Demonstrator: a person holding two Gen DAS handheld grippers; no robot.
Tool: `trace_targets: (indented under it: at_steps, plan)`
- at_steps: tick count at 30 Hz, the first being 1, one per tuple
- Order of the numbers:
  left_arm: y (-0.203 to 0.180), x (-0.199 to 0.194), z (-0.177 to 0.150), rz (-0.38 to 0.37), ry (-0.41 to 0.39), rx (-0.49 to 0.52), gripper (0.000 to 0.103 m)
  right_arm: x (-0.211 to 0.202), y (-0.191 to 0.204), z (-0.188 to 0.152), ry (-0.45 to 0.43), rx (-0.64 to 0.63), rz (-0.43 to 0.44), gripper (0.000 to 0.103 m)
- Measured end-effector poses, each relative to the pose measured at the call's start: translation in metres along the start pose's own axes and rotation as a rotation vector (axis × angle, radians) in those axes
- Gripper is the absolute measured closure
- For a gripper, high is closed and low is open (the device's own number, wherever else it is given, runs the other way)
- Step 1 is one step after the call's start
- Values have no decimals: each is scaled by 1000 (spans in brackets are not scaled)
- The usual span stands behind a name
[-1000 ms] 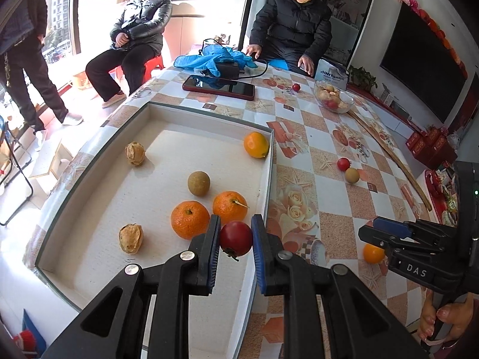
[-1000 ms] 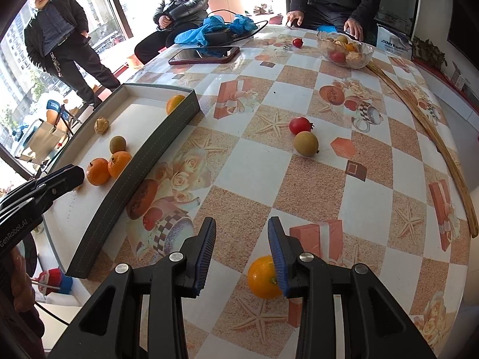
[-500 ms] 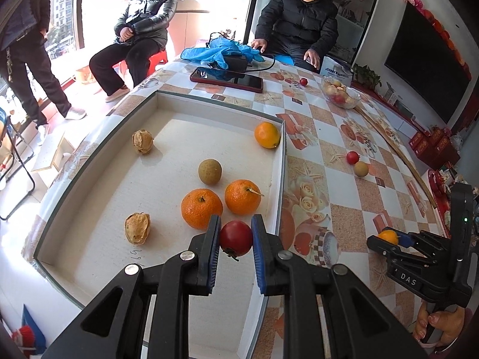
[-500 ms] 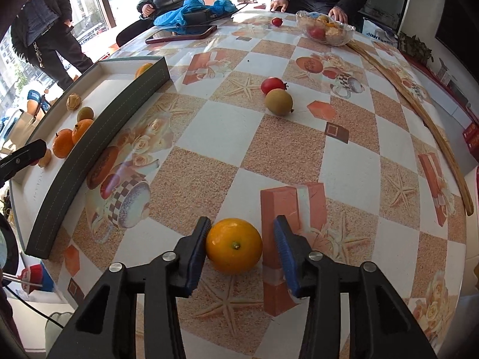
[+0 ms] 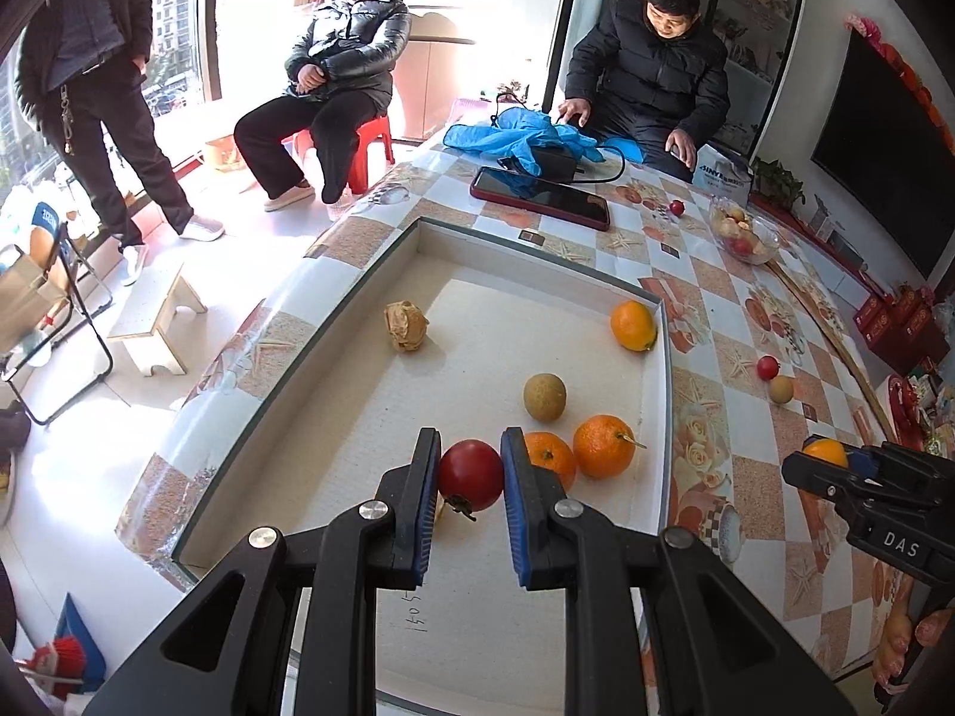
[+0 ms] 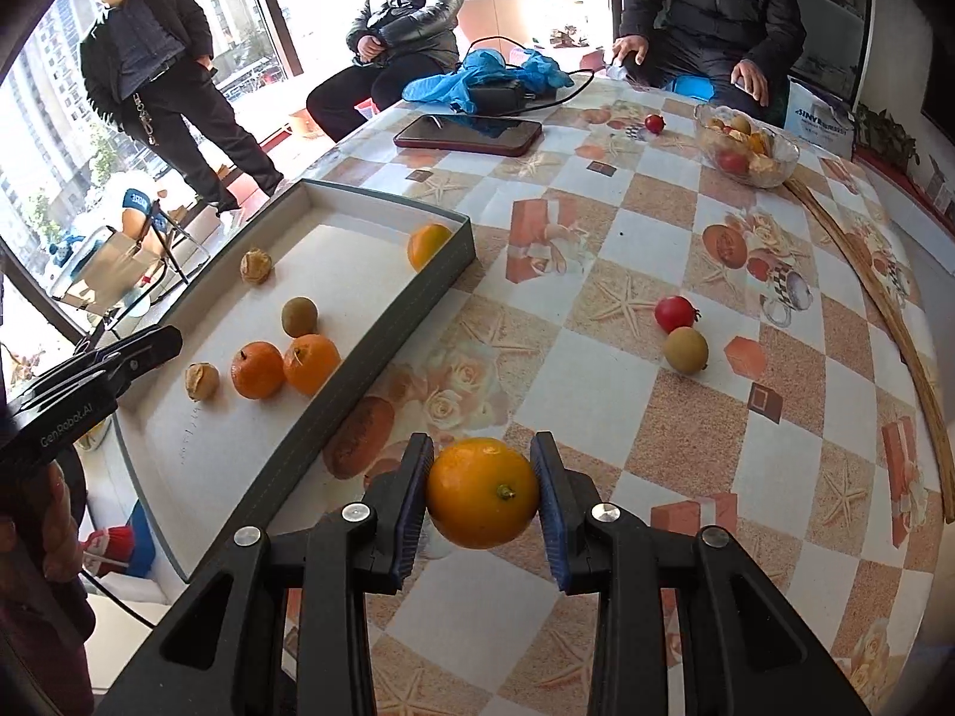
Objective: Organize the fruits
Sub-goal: 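Carry the tomato over the tray with left gripper while right gripper brings the orange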
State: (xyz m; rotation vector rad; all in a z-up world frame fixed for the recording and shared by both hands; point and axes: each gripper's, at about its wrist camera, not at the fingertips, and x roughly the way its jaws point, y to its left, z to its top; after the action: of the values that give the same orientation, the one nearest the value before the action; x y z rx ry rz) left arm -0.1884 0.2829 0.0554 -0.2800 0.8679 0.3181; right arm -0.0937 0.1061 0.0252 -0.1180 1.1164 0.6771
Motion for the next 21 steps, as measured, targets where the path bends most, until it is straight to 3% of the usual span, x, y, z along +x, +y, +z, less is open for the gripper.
trace_targets:
  at_steps: [12,21]
  plan:
    - [19,17,-11,68,41,-8,81,29,81,24,46,-130,135,68]
    - [13,33,-21,80,74,22,81,55,108,17,102,-186,148,68]
